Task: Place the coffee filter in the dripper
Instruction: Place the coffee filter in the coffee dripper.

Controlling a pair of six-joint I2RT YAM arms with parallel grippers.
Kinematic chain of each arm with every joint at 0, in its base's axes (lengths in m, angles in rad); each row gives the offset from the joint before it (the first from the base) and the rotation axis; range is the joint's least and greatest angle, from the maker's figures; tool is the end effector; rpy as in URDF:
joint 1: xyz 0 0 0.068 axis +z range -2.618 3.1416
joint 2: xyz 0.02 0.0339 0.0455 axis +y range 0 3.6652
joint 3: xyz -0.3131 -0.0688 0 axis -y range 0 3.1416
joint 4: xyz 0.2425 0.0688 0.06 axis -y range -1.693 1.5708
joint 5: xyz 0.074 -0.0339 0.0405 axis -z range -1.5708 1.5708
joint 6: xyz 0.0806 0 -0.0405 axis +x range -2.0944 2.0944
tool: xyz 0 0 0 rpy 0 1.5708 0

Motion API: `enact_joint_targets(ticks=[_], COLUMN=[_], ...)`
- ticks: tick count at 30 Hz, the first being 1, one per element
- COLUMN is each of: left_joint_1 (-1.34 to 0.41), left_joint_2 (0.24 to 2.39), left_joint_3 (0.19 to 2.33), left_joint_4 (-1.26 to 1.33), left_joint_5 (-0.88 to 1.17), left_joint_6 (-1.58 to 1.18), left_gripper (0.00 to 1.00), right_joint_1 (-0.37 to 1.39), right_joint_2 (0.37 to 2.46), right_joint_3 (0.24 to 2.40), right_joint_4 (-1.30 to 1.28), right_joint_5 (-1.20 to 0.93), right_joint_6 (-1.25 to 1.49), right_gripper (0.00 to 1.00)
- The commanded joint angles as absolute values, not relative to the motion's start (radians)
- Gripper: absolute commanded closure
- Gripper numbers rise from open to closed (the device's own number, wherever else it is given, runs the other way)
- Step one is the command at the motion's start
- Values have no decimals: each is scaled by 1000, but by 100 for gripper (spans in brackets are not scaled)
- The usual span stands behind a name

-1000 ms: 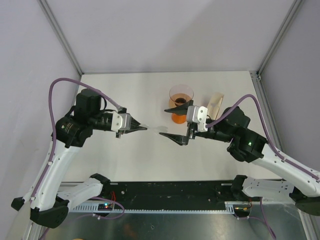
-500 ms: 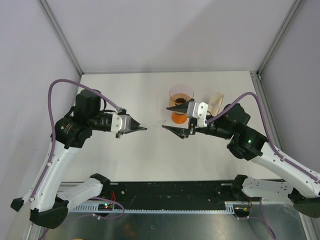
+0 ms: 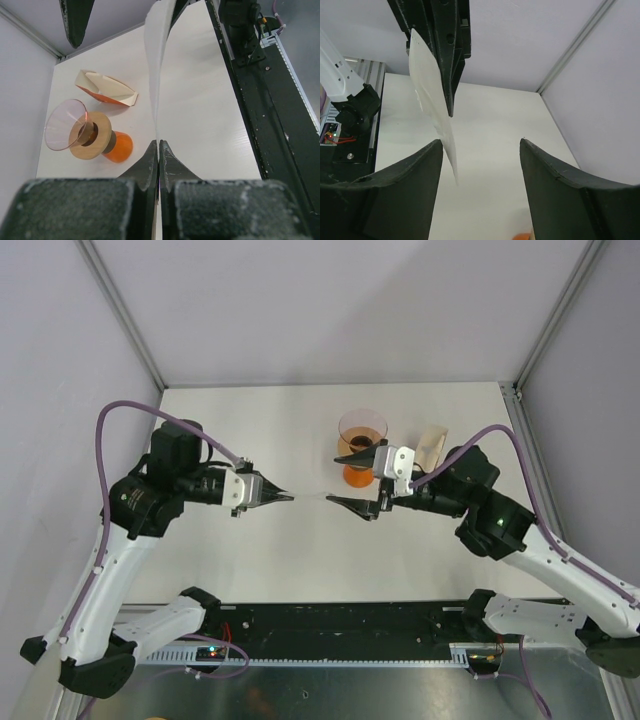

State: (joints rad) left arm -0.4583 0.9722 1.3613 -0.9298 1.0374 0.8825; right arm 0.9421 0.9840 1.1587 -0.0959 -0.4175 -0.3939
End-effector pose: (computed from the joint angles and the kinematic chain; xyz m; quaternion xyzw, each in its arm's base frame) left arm 0.0982 -0.1258 0.4605 0.6609 0.4405 -0.3317 0.5090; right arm 0.1043 0.1990 0.4871 -0.5308 0.4270 0.3299 0.6536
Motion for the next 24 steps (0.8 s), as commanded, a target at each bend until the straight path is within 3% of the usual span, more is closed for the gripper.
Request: enact_joint_targets(ticks=[1,24], left_joint_1=[-468,-469], left_joint_2=[958,961], left_joint_3=[1369,1371], left_joint_4=[-933,-936], left_joint_5=[1026,1025], left_joint_6=[910,914], left_gripper=[100,100], right_joint_1=[936,982], right_joint_2=[928,953], right_joint_3=[1172,1172], right_joint_4=[-116,-53], right_joint_5=[-457,-483], right_joint_6=[-429,-414], right_gripper=[31,27])
